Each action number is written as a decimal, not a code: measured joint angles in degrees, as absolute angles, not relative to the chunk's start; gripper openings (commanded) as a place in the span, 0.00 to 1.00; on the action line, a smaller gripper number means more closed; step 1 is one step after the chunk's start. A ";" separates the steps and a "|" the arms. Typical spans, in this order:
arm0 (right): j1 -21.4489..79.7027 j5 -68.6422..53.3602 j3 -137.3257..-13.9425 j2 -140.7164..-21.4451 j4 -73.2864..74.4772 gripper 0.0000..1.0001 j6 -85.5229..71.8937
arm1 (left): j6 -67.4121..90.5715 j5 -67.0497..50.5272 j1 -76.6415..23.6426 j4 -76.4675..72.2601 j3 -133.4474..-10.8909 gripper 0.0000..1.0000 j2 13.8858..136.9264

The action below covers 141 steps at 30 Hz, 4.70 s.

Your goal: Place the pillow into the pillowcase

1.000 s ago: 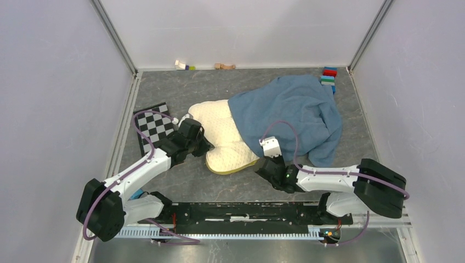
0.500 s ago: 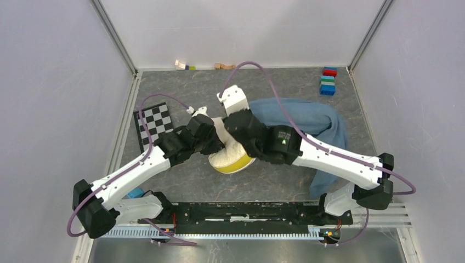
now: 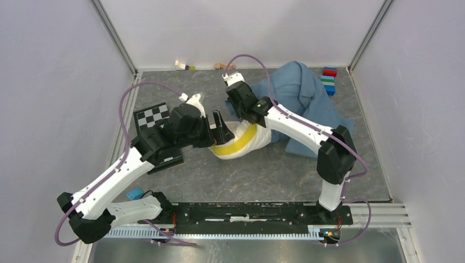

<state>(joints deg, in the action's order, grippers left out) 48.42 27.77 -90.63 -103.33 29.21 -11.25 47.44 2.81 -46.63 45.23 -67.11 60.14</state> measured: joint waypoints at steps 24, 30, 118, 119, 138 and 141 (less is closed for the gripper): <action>44.84 19.07 -97.54 -107.50 24.08 0.00 -9.56 | 33.30 8.80 -44.58 46.83 -78.22 0.03 74.94; 44.99 18.85 -98.10 -100.79 27.49 0.00 -8.75 | 33.82 0.91 -46.41 47.68 -87.99 0.02 75.29; 33.10 32.56 -70.30 -81.89 29.91 0.00 -11.84 | 37.93 17.96 -38.96 40.14 -51.13 0.02 71.18; 31.33 33.76 -72.82 -83.74 29.30 0.00 -10.44 | 37.85 17.82 -38.98 40.14 -51.13 0.02 71.16; 8.43 33.93 -114.65 -123.98 21.04 0.96 1.58 | 36.97 14.83 -38.98 40.23 -50.92 0.02 69.54; 11.51 32.53 -108.36 -116.71 23.68 0.98 -0.03 | 36.97 14.87 -38.96 40.23 -50.92 0.02 69.54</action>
